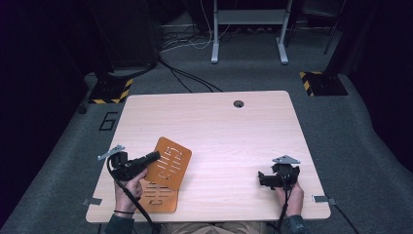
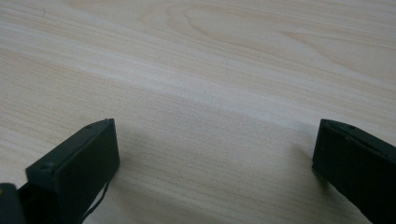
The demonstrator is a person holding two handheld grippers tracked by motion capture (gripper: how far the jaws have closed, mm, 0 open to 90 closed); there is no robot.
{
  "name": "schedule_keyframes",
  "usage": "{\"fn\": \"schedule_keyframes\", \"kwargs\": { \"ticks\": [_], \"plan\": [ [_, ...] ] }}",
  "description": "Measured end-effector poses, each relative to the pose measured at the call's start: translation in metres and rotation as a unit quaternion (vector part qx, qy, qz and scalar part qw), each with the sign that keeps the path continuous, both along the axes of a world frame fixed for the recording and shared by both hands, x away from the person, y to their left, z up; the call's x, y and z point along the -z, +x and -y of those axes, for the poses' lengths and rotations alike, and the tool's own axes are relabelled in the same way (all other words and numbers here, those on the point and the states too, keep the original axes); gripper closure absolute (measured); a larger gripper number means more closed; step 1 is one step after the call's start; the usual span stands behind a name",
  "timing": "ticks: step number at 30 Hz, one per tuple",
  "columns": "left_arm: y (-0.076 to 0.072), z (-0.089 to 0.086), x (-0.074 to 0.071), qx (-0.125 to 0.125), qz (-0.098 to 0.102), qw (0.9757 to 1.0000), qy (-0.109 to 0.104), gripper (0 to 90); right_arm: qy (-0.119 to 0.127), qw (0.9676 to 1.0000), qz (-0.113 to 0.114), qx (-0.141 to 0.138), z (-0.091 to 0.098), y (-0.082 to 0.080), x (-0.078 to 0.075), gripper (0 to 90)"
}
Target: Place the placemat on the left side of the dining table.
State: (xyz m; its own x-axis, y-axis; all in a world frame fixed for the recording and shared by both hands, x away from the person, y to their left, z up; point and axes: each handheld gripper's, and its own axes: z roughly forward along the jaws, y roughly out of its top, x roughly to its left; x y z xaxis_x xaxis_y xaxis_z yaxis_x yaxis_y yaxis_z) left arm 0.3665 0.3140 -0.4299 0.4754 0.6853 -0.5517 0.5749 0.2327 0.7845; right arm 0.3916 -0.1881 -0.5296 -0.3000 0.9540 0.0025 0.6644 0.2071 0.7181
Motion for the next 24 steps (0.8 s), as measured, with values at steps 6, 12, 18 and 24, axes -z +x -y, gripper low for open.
{"fn": "schedule_keyframes", "kwargs": {
  "ticks": [6,12,18,24],
  "plan": [
    [0.004,-0.002,-0.004,-0.003,0.002,1.0000,0.005,86.3,0.000,1.0000,0.000,0.000,0.000,0.000,0.000,0.0],
    [0.007,-0.004,-0.010,-0.012,0.009,0.9999,0.006,86.3,0.000,1.0000,0.000,0.000,0.000,0.000,0.000,0.0],
    [0.011,-0.009,-0.016,-0.020,0.014,0.9996,0.011,86.3,0.000,1.0000,0.000,0.000,0.000,0.000,0.000,0.0],
    [0.016,-0.014,-0.022,-0.028,0.016,0.9994,0.016,86.3,0.000,1.0000,0.000,0.000,0.000,0.000,0.000,0.0]
  ]
}}
